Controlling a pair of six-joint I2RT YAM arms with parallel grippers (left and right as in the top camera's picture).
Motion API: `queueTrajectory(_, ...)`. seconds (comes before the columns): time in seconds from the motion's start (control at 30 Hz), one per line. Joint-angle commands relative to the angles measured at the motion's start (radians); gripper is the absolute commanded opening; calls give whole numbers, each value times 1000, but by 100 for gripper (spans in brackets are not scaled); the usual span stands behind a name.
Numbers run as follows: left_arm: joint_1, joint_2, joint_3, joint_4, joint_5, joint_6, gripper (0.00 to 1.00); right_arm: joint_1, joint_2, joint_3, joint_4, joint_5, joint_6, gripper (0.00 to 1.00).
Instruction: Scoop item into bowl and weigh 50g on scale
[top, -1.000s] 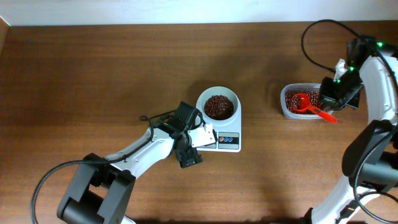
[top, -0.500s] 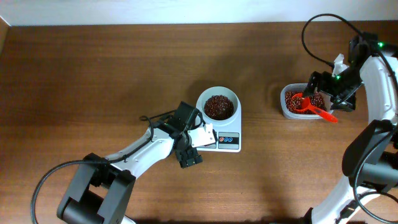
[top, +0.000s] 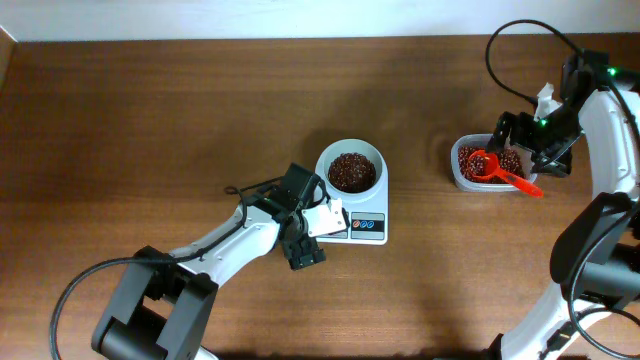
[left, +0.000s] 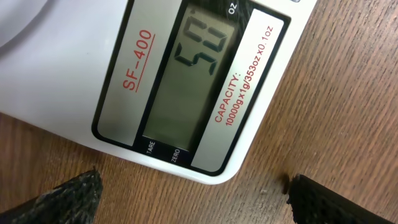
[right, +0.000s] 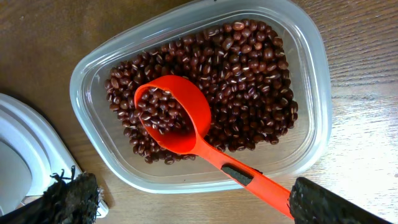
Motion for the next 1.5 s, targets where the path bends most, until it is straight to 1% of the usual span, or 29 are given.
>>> queueTrajectory(0.0, -1, 9, -5, -2, 0, -6, 99, -2, 0, -4, 3, -9, 6, 99)
queueTrajectory(1.17, -1, 9, -5, -2, 0, -6, 99, 0, 1, -4, 3, -9, 6, 99)
queueTrajectory(1.3, -1, 9, -5, -2, 0, -6, 99, 18, -95, -4, 3, -9, 6, 99)
queueTrajectory(1.47, -1, 9, -5, -2, 0, -6, 99, 44, -340, -3, 3, -9, 6, 99)
